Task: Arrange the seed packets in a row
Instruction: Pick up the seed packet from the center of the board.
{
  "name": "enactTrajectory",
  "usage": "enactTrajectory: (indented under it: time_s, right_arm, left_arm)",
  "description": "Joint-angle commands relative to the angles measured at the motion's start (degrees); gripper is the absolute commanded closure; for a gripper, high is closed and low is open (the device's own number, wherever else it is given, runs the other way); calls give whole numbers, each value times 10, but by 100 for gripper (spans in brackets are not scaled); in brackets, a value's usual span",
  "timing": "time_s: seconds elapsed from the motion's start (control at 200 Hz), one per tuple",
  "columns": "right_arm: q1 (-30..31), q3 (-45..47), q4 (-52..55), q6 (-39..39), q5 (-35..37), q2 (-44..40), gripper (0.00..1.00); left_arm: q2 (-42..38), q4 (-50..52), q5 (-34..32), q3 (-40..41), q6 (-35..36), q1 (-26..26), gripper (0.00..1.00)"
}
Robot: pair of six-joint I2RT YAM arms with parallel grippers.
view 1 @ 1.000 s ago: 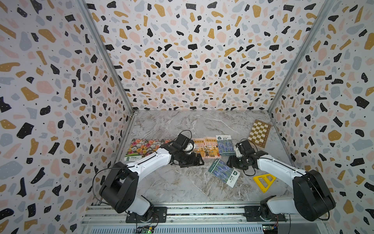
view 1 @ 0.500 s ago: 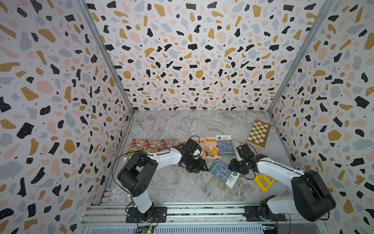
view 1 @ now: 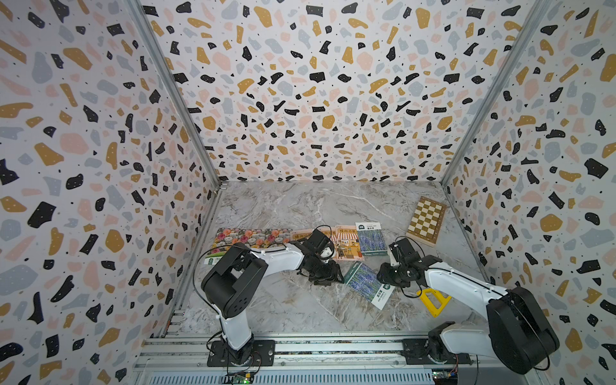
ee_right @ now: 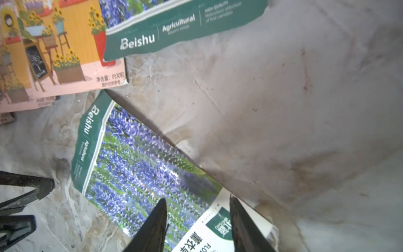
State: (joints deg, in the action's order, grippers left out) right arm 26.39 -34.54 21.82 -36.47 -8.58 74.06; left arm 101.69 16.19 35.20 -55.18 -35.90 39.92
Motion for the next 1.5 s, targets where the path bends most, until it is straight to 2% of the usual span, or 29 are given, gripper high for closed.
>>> enactTrajectory:
  time_s: [0.0, 0.36, 0.486, 0.626, 0.891, 1.181, 1.497]
  right_arm:
    - [3, 13, 4, -4, -8, 0, 52]
    - [3, 25, -26, 3, -19, 36, 53]
    - [3, 28, -35, 8, -25, 44, 53]
    - [3, 33, -41, 15, -28, 55, 54]
    - [2, 47, -52, 18, -38, 60, 54]
    - [1, 55, -62, 16, -43, 61, 55]
    - [-2, 53, -59, 17, -38, 53, 55]
  left_arm:
    - [10, -6, -13, -17, -5, 3, 41]
    - [40, -27, -6, -36, -23, 3, 45]
    - [50, -46, -2, -48, -37, 12, 51]
    - [73, -52, -3, -72, -40, 34, 52]
    - [111, -86, 69, -98, -43, 45, 52]
    - [120, -105, 77, -112, -56, 48, 52]
    - [81, -80, 46, -97, -45, 48, 75]
